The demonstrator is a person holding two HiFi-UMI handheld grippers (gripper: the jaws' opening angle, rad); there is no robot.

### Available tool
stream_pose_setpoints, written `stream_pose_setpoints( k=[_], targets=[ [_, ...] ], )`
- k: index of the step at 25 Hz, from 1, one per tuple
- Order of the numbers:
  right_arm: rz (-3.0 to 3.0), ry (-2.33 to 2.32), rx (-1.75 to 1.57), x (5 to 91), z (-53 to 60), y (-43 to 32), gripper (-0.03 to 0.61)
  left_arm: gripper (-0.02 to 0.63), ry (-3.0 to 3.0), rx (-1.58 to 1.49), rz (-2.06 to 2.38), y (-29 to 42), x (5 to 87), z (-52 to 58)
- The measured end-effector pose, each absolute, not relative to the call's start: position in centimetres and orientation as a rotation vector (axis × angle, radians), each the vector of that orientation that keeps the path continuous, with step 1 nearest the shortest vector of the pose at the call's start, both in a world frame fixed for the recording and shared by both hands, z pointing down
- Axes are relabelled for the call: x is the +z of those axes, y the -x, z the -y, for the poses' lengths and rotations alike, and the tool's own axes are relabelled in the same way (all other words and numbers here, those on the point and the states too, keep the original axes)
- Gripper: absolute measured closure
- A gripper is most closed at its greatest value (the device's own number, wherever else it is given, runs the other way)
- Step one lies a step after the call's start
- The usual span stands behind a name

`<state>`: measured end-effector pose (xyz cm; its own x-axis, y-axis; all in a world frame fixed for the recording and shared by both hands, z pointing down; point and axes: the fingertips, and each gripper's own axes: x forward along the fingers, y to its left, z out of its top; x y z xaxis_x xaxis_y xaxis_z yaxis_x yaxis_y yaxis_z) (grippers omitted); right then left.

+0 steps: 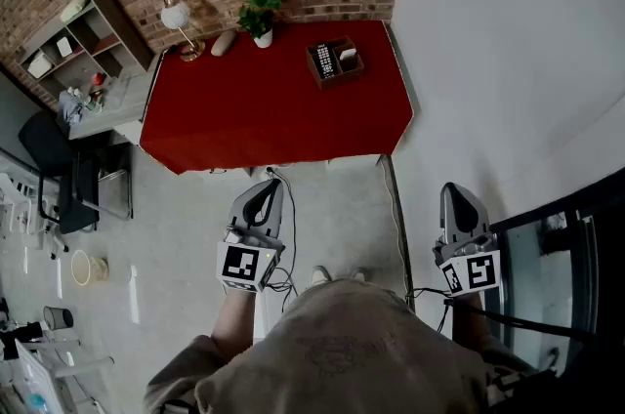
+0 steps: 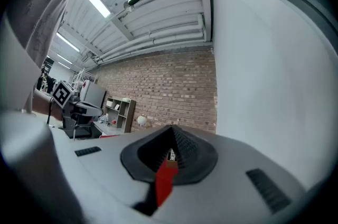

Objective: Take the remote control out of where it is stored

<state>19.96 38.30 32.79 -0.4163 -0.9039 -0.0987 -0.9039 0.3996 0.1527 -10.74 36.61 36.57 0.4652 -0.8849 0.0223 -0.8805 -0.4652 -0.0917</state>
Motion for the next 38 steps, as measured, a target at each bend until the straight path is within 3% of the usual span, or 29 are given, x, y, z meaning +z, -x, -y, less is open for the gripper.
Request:
stream_pose_setpoints(
  k=[38],
  targets=[
    [-2.673, 1.576, 0.123, 35.6, -34.8, -24.1, 0.566, 0.603, 2.644, -0.258, -1.601, 5.4, 38.3, -34.4]
  ],
)
